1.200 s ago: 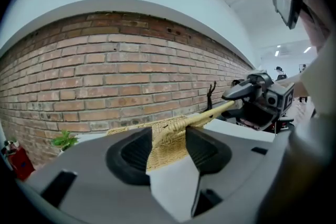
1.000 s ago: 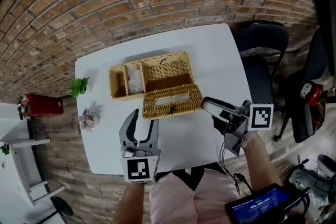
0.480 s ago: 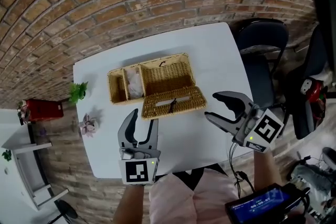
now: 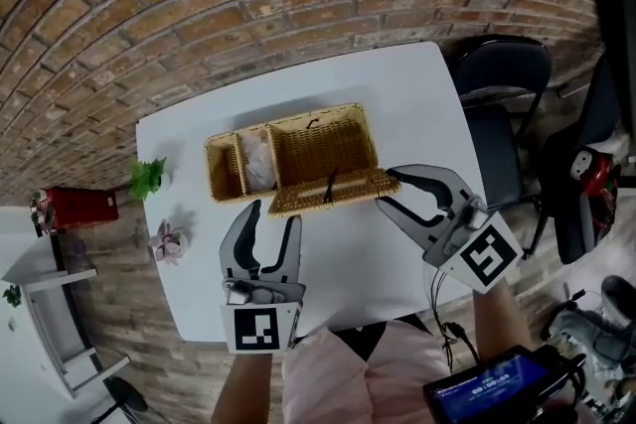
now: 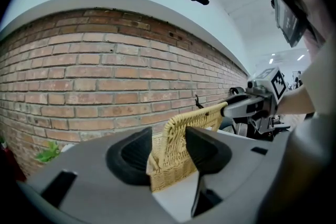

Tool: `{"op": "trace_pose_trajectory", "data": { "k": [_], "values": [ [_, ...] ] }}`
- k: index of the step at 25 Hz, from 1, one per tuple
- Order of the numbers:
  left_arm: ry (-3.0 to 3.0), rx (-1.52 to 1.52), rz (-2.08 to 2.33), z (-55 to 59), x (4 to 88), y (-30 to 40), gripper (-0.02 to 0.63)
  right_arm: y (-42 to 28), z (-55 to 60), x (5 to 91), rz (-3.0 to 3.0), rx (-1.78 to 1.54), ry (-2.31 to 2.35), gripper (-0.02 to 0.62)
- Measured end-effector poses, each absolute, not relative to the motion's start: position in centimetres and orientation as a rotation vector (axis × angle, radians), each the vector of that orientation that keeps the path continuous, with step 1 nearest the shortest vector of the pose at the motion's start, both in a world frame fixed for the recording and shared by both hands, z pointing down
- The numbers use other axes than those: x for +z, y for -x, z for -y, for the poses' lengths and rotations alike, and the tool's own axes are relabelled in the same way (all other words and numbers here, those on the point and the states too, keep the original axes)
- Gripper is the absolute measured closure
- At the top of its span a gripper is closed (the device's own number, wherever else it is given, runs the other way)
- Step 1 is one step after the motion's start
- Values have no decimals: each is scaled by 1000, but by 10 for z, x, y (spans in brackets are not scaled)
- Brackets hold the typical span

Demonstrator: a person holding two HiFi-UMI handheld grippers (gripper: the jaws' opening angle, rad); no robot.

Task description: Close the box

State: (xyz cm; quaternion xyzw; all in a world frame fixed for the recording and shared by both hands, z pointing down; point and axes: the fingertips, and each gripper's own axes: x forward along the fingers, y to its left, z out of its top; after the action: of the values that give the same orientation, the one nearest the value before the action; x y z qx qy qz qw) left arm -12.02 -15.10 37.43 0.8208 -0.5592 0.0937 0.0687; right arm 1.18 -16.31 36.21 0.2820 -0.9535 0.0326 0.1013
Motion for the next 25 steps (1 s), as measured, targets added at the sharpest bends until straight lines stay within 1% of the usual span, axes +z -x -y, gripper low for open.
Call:
{"op": "trace_pose_trajectory", "data": {
  "k": [6,15,25],
  "values": [
    [-2469,256,1706,166,371,124,402,-11,180,358,2812,103,-876,477],
    [-2482,264,1730,193,375,128,402,-12,210,363,2803,184,-959,477],
    [-2425,240,1741,214,394,134,402,-13,243,379,2758,238,-1019,462]
  ]
}}
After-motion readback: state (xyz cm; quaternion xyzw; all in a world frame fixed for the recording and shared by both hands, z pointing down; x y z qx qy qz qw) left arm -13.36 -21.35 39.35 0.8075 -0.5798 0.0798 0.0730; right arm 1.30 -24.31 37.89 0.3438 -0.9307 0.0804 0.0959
